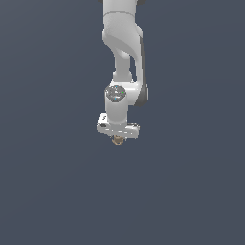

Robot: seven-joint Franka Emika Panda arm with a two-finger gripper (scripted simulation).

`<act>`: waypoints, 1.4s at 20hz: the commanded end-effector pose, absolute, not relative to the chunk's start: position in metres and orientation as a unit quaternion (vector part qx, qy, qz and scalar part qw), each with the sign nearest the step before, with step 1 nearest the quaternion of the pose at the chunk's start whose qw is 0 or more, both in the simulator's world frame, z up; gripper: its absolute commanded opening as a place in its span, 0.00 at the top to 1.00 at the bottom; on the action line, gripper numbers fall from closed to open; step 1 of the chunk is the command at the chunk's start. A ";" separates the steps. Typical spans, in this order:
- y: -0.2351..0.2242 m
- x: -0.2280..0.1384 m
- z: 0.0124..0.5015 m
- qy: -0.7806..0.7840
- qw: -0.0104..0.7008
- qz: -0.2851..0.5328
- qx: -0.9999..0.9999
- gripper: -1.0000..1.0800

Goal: Pick up the object and move it to a goal position.

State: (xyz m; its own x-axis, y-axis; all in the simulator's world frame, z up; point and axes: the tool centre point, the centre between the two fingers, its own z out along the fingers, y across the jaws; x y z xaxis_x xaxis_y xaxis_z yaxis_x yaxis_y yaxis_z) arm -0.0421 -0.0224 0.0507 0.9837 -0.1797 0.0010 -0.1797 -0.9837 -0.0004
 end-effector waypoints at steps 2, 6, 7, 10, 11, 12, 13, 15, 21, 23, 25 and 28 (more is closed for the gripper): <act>-0.028 -0.038 0.057 0.090 0.000 -0.001 -0.996 1.00; -0.040 -0.029 0.070 0.090 0.000 -0.001 -0.996 1.00; -0.044 -0.026 0.074 0.090 0.000 -0.001 -0.996 1.00; -0.058 -0.016 0.089 0.090 0.000 -0.001 -0.996 1.00; -0.063 -0.012 0.095 0.090 0.000 -0.001 -0.996 1.00; -0.068 -0.008 0.100 0.090 0.000 -0.001 -0.996 1.00; -0.073 -0.004 0.106 0.090 0.000 -0.001 -0.996 1.00; -0.084 0.005 0.118 0.090 0.000 -0.001 -0.996 1.00; -0.119 0.033 0.156 0.090 0.000 -0.001 -0.996 1.00; -0.129 0.041 0.167 0.090 0.000 0.000 -0.996 1.00; -0.139 0.049 0.178 0.090 0.000 0.000 -0.996 1.00; -0.152 0.060 0.192 0.090 0.000 0.000 -0.996 1.00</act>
State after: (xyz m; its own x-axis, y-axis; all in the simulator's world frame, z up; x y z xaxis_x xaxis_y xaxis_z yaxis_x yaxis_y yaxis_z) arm 0.0546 -0.1457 0.1848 0.9836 -0.1806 0.0016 -0.1806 -0.9836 -0.0003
